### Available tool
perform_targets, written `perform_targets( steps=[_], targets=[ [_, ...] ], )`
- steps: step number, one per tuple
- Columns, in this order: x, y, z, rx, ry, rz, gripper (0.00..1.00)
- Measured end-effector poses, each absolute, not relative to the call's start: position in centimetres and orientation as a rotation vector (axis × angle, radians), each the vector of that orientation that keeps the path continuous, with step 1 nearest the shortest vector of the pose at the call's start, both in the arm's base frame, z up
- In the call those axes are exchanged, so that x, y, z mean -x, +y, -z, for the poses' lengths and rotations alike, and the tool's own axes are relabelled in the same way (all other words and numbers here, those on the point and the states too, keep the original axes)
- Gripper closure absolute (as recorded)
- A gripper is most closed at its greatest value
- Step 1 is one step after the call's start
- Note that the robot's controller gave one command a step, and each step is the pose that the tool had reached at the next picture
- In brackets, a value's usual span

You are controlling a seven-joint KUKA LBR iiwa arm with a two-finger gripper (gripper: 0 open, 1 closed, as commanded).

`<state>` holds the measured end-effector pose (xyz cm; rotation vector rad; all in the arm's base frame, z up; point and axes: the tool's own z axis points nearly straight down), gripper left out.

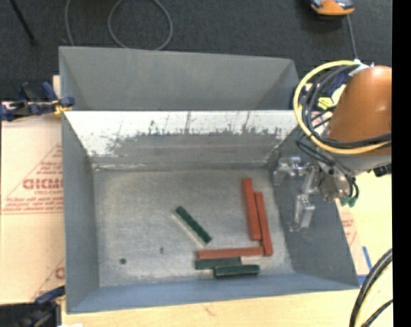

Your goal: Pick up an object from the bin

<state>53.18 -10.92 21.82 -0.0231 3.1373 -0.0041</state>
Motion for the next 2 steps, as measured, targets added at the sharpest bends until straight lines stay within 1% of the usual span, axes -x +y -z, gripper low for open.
perform_targets(
  steps=[1, 2],
  targets=[
    [-55.0, -8.9, -6.9, 0.333, 3.124, 0.002, 0.0],
    [-60.6, -13.0, -7.3, 1.121, 2.928, 0.004, 0.0]
  ],
)
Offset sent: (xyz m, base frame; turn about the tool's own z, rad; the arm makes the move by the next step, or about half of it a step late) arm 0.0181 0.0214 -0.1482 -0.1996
